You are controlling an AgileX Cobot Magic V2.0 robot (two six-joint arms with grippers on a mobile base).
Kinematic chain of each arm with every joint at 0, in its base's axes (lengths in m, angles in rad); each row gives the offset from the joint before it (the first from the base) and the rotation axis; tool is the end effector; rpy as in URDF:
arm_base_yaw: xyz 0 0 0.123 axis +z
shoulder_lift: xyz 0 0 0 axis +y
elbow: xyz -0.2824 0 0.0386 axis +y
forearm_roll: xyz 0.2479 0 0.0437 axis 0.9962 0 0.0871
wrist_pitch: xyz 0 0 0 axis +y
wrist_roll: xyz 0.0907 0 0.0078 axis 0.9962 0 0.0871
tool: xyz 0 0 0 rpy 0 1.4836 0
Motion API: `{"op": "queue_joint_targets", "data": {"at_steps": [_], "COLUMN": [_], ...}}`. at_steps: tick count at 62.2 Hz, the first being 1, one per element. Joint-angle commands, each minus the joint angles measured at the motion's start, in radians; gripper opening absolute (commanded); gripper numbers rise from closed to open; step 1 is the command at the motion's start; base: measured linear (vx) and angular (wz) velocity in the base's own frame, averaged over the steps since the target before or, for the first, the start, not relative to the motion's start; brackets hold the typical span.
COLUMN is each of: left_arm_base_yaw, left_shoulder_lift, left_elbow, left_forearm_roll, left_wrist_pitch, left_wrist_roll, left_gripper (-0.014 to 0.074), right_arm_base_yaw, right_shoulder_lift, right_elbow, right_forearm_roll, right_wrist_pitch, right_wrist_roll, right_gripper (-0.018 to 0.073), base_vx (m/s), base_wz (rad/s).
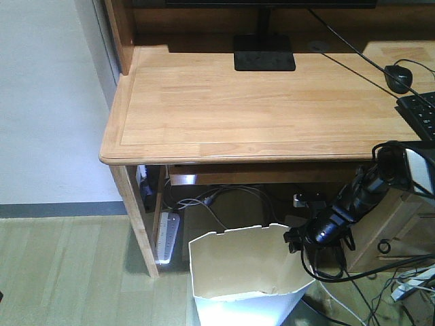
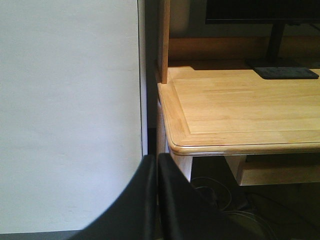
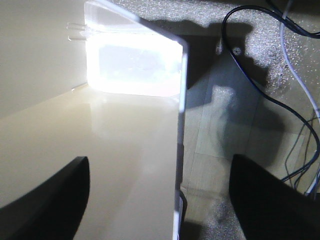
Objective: Move trash bin to bedside with robot
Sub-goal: 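Close the right gripper on the bin's rim nearest it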
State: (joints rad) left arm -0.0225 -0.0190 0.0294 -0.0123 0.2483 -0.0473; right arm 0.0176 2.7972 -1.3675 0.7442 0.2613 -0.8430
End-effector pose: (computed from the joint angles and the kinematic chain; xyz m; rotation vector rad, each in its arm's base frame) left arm 0.0549 -0.0015 0.1817 -0.0298 1.7424 -0.0626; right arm 0.3596 0.0223 -0.1468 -0.2107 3.0802 0.2693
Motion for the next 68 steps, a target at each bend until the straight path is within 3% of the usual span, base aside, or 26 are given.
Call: {"op": "queue_joint_targets", "data": {"at_steps": [1,48,68], "left_arm_base_yaw": [-0.006,-0.006,-0.006], "left_shoulder_lift": [-0.010,-0.010,-0.010], "left_elbow": [0.029,0.029,0.029], "left_forearm_roll": [-0.004,-0.004,-0.004], "left_wrist_pitch": [-0.074,-0.074,-0.074], "left_wrist_roll": [-0.009,-0.009,-0.009], "left_gripper": [-0.0006,-0.0006,-0.0006], "right_arm_base_yaw": [-0.005,-0.005,-0.009], "right_shoulder_lift": [-0.031,0.070,0.070], "right_elbow": [-0.034,-0.150,-0.149], "right_forearm_roll": [0.021,0.010,-0.092], "right_wrist_pitch": [0.012,0.005,0.012], "right_wrist_roll": [-0.024,-0.062,-0.078], "right_gripper": [0.0552,0.0464,0.0464], "base_vx": [0.00,0.00,0.00], "base_wz": [0.00,0.00,0.00]}}
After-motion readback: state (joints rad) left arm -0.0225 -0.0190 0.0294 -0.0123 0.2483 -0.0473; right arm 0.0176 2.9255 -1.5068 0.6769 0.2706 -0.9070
